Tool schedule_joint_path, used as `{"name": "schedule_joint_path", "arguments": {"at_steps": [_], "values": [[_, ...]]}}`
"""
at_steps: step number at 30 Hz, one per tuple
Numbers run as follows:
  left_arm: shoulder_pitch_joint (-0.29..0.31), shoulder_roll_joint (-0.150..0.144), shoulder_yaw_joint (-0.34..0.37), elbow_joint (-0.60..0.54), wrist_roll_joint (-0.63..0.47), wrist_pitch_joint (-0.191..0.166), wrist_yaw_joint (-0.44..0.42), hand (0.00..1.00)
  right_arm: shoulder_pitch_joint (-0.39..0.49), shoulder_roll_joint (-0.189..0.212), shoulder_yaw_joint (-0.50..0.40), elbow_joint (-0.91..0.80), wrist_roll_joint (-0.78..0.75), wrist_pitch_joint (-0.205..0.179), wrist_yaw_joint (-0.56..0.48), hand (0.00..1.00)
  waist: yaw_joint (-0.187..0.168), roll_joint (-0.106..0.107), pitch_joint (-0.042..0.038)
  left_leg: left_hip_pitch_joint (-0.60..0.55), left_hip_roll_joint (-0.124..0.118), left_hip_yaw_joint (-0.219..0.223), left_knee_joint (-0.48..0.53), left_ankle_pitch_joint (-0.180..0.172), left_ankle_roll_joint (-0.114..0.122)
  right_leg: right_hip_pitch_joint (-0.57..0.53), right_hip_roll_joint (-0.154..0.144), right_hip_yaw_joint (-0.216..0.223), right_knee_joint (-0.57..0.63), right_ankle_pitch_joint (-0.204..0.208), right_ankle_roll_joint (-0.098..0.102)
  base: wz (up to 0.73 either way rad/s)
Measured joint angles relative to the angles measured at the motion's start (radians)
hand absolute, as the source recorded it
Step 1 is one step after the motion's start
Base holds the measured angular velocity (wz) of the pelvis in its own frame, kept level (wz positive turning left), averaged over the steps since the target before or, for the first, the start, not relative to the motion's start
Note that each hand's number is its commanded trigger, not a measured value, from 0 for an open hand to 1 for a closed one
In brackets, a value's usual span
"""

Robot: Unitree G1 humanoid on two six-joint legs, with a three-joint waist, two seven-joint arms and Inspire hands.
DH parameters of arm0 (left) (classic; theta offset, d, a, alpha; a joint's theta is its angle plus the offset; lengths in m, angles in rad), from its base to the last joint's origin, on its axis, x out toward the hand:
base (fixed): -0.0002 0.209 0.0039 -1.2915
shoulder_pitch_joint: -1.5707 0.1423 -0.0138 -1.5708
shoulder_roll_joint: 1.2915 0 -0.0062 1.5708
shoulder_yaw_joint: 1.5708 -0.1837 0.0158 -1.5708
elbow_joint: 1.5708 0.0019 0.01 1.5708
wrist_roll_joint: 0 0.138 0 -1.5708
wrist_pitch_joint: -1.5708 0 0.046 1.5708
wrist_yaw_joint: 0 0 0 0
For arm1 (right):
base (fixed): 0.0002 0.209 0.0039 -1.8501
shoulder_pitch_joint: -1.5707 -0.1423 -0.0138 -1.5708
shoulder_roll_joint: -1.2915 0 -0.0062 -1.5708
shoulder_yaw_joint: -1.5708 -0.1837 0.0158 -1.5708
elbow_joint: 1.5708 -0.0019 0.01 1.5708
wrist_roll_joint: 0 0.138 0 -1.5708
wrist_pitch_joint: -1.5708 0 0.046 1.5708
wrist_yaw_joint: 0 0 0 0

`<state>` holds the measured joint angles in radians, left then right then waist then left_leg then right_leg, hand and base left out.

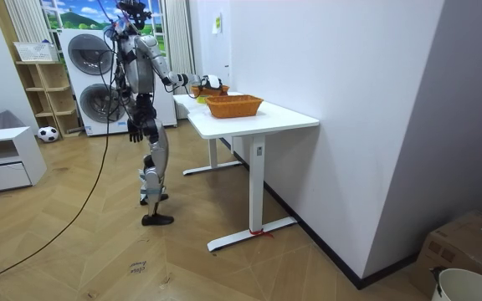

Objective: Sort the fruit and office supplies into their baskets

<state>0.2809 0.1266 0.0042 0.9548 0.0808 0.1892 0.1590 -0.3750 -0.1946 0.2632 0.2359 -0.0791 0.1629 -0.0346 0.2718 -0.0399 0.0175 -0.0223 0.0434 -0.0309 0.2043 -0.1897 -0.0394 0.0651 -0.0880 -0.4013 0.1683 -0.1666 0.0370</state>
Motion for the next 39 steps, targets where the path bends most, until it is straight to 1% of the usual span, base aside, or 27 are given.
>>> {"name": "schedule_joint_path", "arguments": {"at_steps": [3, 10, 18, 23, 24, 27, 33, 39], "values": [[-0.007, 0.001, -0.011, 0.0, 0.0, 0.0, -0.016, 0.0, -0.017, 0.001, 0.0, 0.038, -0.015, 0.0, 0.0, 0.0, 0.009, 0.0, 0.0001, -0.002, 0.0, 0.0, 0.0, 0.0, 0.0, -0.003, 0.0, 0.0, 0.0, 0.0, 0.0, 0.0], [-0.007, 0.001, -0.017, 0.0, 0.0, 0.0, -0.027, 0.0, -0.047, 0.001, 0.0, 0.047, -0.048, 0.0, 0.0, 0.0, 0.01, -0.004, 0.0016, -0.003, 0.0, 0.0, 0.0, 0.0, 0.0, -0.005, 0.0, 0.0, 0.0, 0.0, 0.0, 0.0], [-0.007, 0.001, -0.017, -0.001, 0.0, 0.0, -0.043, 0.0, -0.047, 0.001, 0.0, 0.047, -0.051, 0.0, 0.0, 0.0, 0.01, -0.005, 0.0015, -0.004, 0.0, 0.0, 0.0, 0.0, 0.0, -0.006, -0.001, 0.0, 0.0, 0.0, 0.0, 0.0], [-0.002, 0.003, -0.017, -0.031, 0.001, 0.001, -0.061, 0.0, -0.047, 0.007, 0.0, 0.047, -0.157, 0.0, -0.002, 0.0, 0.011, -0.006, 0.0012, -0.008, 0.0, 0.0, 0.001, 0.0, 0.0, -0.009, -0.001, -0.004, 0.001, 0.0, 0.0, 0.0], [-0.007, 0.002, -0.016, -0.034, -0.001, 0.001, -0.062, 0.0, -0.047, 0.008, 0.001, 0.047, -0.202, 0.0, -0.003, 0.0, 0.01, -0.006, 0.0009, -0.01, -0.001, 0.0, 0.001, 0.001, 0.001, -0.011, -0.003, -0.02, 0.001, 0.0, 0.0, 0.0], [-0.018, 0.003, -0.016, -0.034, 0.0, 0.001, -0.06, 0.0, -0.047, 0.008, 0.012, 0.046, -0.29, 0.001, -0.007, 0.0, 0.009, -0.007, -0.0003, -0.018, -0.003, 0.0, 0.001, 0.003, 0.002, -0.014, -0.007, -0.042, 0.001, 0.0, 0.0, 0.01], [-0.022, 0.003, -0.008, -0.031, 0.0, 0.001, -0.055, 0.0, -0.047, 0.009, 0.024, 0.043, -0.369, 0.008, -0.005, 0.0, 0.011, -0.016, -0.0058, -0.017, -0.006, 0.0, 0.001, 0.004, 0.004, -0.014, -0.01, -0.042, 0.002, 0.0, 0.0, 0.01], [-0.023, 0.004, -0.009, -0.031, 0.0, 0.0, -0.055, 0.0, -0.047, 0.017, 0.032, 0.039, -0.442, 0.01, 0.033, 0.0, 0.01, -0.015, -0.0058, -0.017, -0.006, 0.0, 0.0, 0.004, 0.004, -0.014, -0.01, -0.042, 0.001, 0.0, 0.001, 0.0]]}}
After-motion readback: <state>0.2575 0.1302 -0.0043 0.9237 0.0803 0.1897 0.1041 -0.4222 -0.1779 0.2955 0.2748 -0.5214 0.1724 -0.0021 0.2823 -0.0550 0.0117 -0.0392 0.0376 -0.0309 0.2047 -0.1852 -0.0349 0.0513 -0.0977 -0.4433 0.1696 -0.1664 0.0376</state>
